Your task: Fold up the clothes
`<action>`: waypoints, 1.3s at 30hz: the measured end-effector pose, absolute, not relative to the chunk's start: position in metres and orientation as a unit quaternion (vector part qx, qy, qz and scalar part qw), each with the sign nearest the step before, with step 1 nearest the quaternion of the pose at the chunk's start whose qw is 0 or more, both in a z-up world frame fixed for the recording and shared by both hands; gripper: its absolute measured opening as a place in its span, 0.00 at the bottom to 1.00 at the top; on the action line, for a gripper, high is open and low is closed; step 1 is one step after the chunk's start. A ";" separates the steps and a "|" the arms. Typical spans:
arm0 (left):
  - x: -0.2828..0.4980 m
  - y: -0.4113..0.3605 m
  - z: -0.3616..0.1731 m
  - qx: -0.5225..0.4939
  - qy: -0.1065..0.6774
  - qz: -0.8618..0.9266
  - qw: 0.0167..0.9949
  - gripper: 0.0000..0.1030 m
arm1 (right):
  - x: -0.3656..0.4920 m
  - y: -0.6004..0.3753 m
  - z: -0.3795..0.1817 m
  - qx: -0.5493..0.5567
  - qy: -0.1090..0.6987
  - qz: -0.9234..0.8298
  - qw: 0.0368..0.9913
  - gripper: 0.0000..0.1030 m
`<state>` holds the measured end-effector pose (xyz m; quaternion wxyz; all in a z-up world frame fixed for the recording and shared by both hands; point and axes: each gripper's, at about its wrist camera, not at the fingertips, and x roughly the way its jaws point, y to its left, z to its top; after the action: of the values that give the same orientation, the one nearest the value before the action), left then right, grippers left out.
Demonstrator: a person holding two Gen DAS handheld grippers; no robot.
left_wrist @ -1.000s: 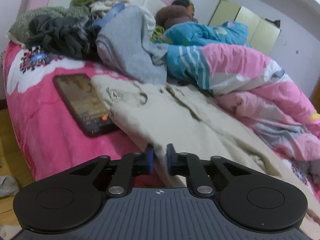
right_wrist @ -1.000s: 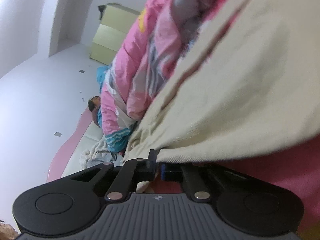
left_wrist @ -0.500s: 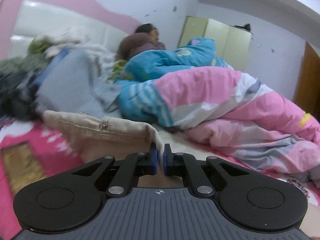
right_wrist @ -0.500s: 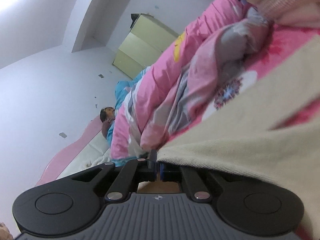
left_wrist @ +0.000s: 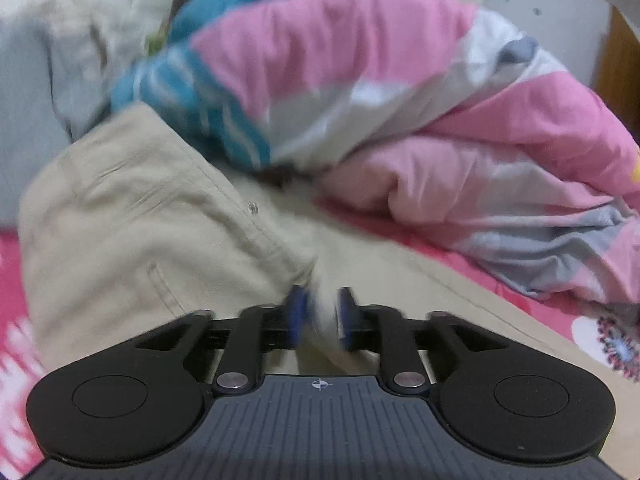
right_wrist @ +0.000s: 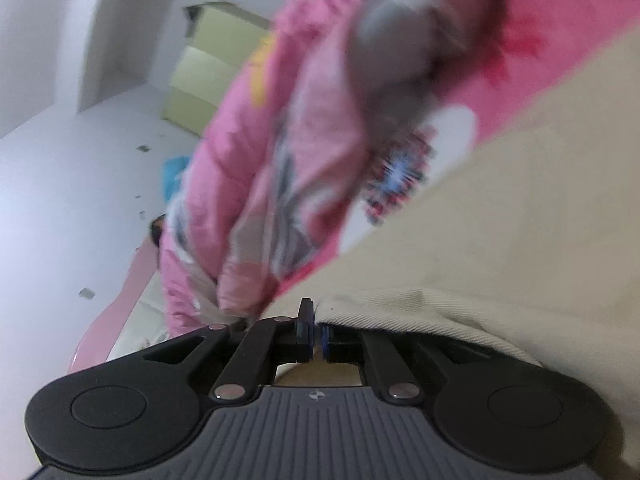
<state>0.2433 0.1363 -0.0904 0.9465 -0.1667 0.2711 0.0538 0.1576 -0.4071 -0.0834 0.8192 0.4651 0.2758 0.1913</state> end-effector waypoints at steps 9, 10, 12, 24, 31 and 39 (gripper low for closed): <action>0.188 0.148 -0.064 -0.222 0.173 0.048 0.958 0.76 | 0.149 -0.406 -0.086 0.475 0.268 0.195 0.815 0.40; 0.179 0.151 -0.061 -0.234 0.168 0.054 0.956 0.77 | 0.146 -0.407 -0.085 0.478 0.267 0.193 0.814 0.40; 0.161 0.160 -0.061 -0.260 0.161 0.069 0.950 0.77 | 0.140 -0.407 -0.082 0.483 0.264 0.194 0.812 0.44; 0.133 0.222 -0.101 -0.381 0.223 0.109 0.891 0.77 | 0.051 -0.399 -0.045 0.423 0.304 0.152 0.840 0.64; 0.149 0.221 -0.103 -0.408 0.213 0.098 0.882 0.76 | 0.019 -0.415 -0.054 0.424 0.367 0.035 0.827 0.64; 0.161 0.220 -0.106 -0.406 0.212 0.104 0.883 0.74 | 0.036 -0.425 -0.064 0.450 0.352 -0.010 0.821 0.64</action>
<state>0.1613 0.2203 -0.1063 0.8829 -0.4060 0.2116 0.1041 0.0364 -0.4247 -0.0641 0.8208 0.4500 0.3517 -0.0098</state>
